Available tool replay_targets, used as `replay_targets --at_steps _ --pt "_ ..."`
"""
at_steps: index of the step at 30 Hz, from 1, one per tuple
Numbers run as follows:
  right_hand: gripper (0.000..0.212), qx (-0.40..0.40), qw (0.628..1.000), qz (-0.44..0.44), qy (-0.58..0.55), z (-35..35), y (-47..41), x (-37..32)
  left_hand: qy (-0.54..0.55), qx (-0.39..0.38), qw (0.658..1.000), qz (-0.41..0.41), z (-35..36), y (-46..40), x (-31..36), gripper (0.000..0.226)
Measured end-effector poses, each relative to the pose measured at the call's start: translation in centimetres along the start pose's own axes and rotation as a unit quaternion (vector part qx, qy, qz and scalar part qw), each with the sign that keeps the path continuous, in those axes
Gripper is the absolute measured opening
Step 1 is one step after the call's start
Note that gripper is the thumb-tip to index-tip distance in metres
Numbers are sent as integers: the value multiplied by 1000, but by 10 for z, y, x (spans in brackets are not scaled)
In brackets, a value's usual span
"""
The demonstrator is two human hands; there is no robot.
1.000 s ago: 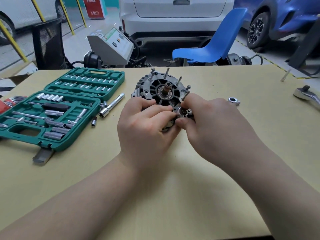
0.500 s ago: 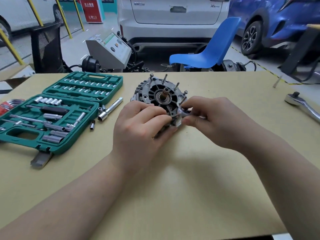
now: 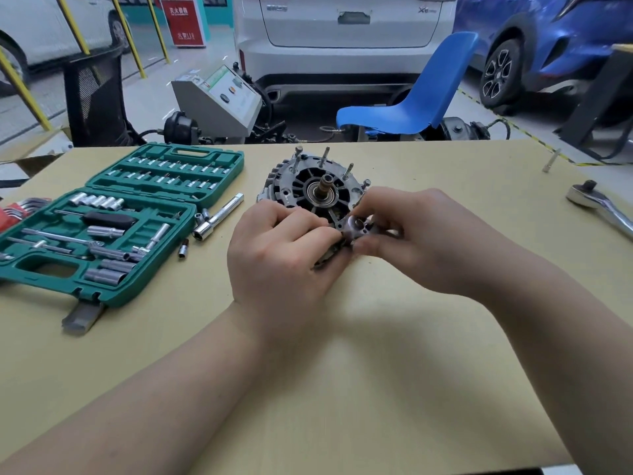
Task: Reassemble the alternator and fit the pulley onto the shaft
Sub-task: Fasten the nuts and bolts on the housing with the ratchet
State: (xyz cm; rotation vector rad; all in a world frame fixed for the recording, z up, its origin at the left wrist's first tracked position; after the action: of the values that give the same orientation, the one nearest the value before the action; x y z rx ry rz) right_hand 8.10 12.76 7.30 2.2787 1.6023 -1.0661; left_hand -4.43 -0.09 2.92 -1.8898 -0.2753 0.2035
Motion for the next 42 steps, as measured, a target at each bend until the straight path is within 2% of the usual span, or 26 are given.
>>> replay_targets --at_steps 3,6,10,13,17,22,24,26,30,32,36,42 --pt "22 36 998 49 -10 2 3 4 2 -6 1000 -2 0 -1 1 25" --pt "29 51 991 84 -96 11 13 -1 2 -10 1000 7 0 -1 1 24" --pt "31 109 988 93 -55 26 19 -10 9 -2 1000 17 -3 -3 2 33" --pt "32 152 979 108 -81 38 24 -11 14 8 1000 22 -5 -5 4 42" --pt "29 183 972 118 -92 44 27 -8 11 20 1000 15 -5 -4 4 39" --pt "29 170 971 143 -90 42 26 -4 -10 23 1000 13 -2 -1 3 28" --pt "30 161 960 172 -150 39 25 0 -17 24 999 13 -1 0 3 26" --pt "31 152 934 213 -244 39 26 7 -15 20 1000 11 -1 0 3 25" --pt "32 153 917 219 -295 41 29 8 -10 22 1000 5 -1 -1 4 24" --pt "30 157 929 199 -270 42 28 5 -15 25 1000 2 -1 -1 4 23" --pt "27 137 973 133 -132 32 23 2 -13 26 1000 3 -2 -1 4 21" --pt "24 74 990 87 -77 23 19 1 -3 10 1000 10 -1 -1 3 21"
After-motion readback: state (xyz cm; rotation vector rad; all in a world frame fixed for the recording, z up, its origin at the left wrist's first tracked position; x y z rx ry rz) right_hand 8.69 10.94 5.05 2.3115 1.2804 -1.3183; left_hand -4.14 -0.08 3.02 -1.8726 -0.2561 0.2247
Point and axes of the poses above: each hand's wrist, its own y-axis away from the middle knuckle, its own z-axis out of the palm, x = y × z, the point moved 5 cm from there along -y, towards the middle knuckle, and after that the axes turned 13 degrees about -y, right-handed, at the moved point
